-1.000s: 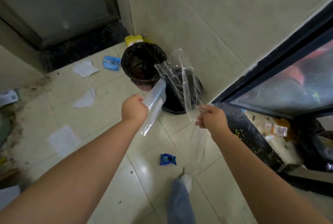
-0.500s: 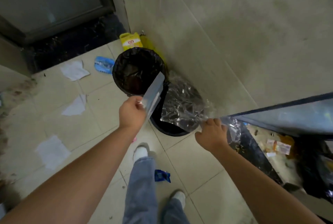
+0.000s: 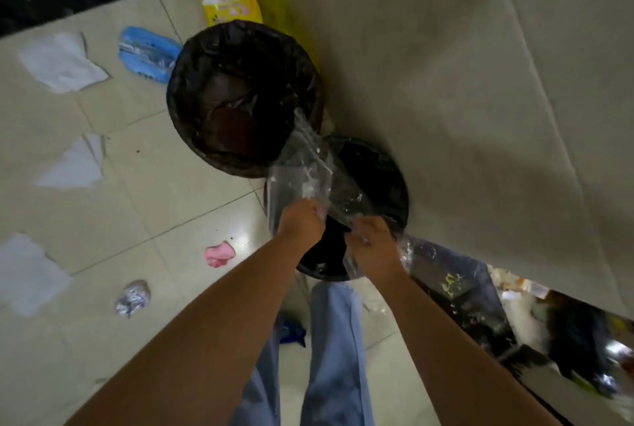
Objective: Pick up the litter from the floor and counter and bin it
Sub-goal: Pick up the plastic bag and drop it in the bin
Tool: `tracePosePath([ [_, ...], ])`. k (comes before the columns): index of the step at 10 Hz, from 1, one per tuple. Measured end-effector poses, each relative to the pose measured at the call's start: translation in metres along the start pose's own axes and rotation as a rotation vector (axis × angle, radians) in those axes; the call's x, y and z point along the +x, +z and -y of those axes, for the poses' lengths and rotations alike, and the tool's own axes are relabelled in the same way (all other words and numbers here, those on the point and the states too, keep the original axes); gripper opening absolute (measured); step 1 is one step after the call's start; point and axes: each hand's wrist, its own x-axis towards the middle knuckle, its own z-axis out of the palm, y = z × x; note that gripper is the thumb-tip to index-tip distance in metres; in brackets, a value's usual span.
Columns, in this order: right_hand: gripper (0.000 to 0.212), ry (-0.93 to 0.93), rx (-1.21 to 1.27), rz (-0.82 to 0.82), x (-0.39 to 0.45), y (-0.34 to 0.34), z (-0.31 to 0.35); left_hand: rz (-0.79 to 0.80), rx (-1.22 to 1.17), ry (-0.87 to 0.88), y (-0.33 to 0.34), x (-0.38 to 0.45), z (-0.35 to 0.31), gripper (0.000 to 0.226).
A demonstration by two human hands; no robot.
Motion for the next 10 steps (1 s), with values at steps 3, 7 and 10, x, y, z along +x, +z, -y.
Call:
tracePosePath([
  [3,0.025,0.118,-0.254,0.106,0.16,0.061,-0.077,-0.055,-0.038,-0.213,0.065,0.135,0.053,0.035],
  [7,0.038,0.007,-0.708,0.461,0.179,0.09,-0.085,-0.006,0.447,-0.098,0.099,0.137,0.072,0.04],
  [10,0.048,-0.478,-1.005,0.275,0.026,0.005,-0.016,-0.197,0.648,0.009,0.033,-0.044,0.074,0.05],
])
